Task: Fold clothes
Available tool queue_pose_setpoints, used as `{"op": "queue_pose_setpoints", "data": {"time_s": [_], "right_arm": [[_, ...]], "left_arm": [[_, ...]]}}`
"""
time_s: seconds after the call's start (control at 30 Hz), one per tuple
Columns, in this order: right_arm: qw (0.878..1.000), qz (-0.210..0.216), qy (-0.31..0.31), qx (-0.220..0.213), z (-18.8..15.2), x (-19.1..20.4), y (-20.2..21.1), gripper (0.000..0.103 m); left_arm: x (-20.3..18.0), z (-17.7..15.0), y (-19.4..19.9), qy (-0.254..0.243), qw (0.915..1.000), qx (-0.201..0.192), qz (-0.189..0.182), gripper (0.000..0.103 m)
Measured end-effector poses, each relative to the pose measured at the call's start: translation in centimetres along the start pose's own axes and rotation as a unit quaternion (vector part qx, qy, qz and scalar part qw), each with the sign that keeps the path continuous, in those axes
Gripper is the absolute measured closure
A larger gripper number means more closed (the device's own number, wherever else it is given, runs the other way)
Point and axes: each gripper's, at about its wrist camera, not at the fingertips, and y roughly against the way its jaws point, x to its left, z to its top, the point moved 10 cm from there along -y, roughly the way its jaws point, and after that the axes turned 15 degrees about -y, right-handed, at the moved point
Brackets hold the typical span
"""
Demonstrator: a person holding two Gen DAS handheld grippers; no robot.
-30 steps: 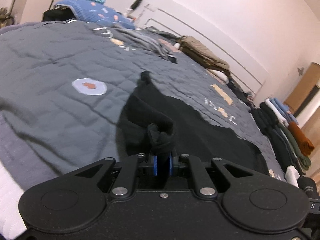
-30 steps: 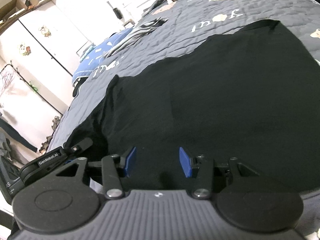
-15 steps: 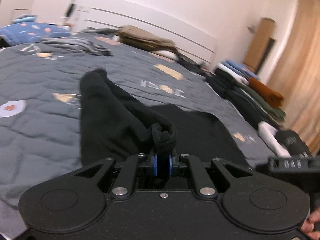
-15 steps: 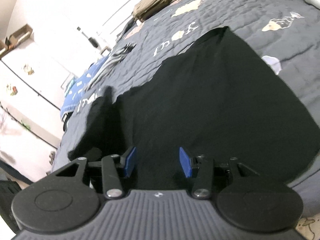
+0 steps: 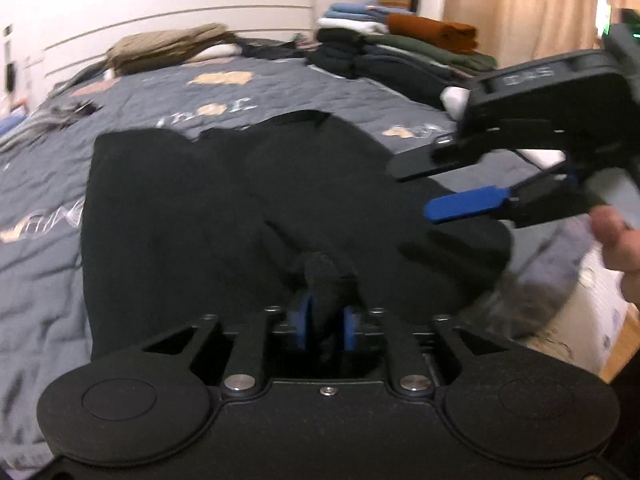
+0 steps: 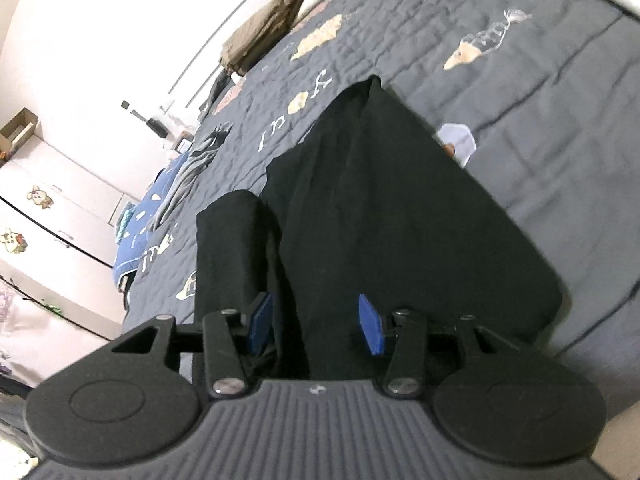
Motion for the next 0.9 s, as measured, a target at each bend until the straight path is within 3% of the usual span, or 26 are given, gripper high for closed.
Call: {"op": "queue_pose_setpoints", "data": {"time_s": [0.07,0.23,0.33,0.6,0.9], "right_arm": [[1.0,0.01,0.007,0.01,-0.5,0.6,-0.1,0.056],[0.999,0.018,0.036,0.035,-2.3,1.8,-0.9,0.056],[0.998,0.019,0.048,0.047,-3.1,2.2,-1.4,0.056],[0.993,0.013,0.085,0.076,-5.5,3.1,-2.2,0.055],[0.994,-0.008,0.058,0.087,-7.1,2.3,-4.8,0.055]], "left_arm": [[-0.6,0.5,1.4,-0.01,0.9997,-0.017,-0.016,0.058],[0.9,0.8,4.7,0.003,0.9994,-0.032,-0.008,0.053],[3.3,1.3,5.6,0.036,0.9983,-0.035,0.029,0.043],[10.3,0.7,6.3,0.19,0.9772,-0.039,0.086,0.042],[11.6,0.3,6.5,0.236,0.9668,-0.038,0.092,0.041]]}}
